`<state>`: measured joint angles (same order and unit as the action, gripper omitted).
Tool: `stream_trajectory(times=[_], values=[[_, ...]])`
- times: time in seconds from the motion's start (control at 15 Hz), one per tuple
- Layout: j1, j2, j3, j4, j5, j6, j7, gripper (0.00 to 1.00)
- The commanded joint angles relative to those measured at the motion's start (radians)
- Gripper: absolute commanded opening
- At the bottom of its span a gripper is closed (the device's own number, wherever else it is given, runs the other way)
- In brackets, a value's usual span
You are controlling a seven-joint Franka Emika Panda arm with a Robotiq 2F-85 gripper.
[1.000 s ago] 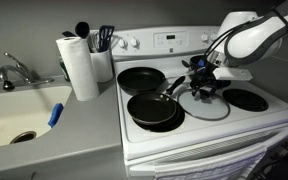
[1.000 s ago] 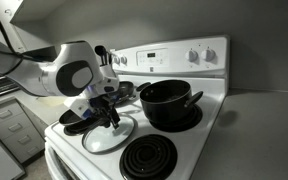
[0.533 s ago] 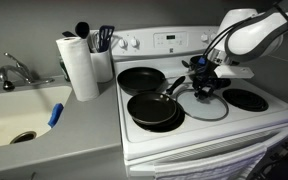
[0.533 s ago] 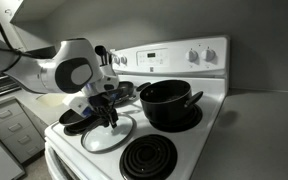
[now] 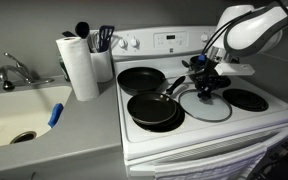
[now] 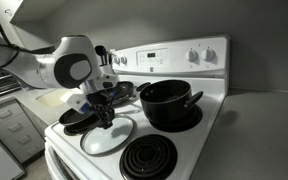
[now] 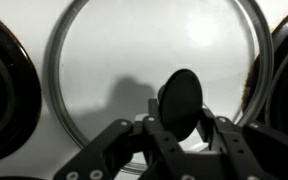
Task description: Place the lid on the black pot
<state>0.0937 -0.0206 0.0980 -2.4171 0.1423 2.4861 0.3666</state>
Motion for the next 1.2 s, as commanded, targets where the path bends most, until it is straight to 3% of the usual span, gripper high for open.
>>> stream_trajectory(times=[0.0,0.53,1.13], values=[[-0.003,-0.02,-0.004,0.034,0.011,-0.098,-0.034,0.13],[-0.001,-0.04,0.001,0.144,-0.094,-0.332,-0.015,0.13],[0.001,-0.124,0.002,0.237,-0.087,-0.498,-0.11,0.13]])
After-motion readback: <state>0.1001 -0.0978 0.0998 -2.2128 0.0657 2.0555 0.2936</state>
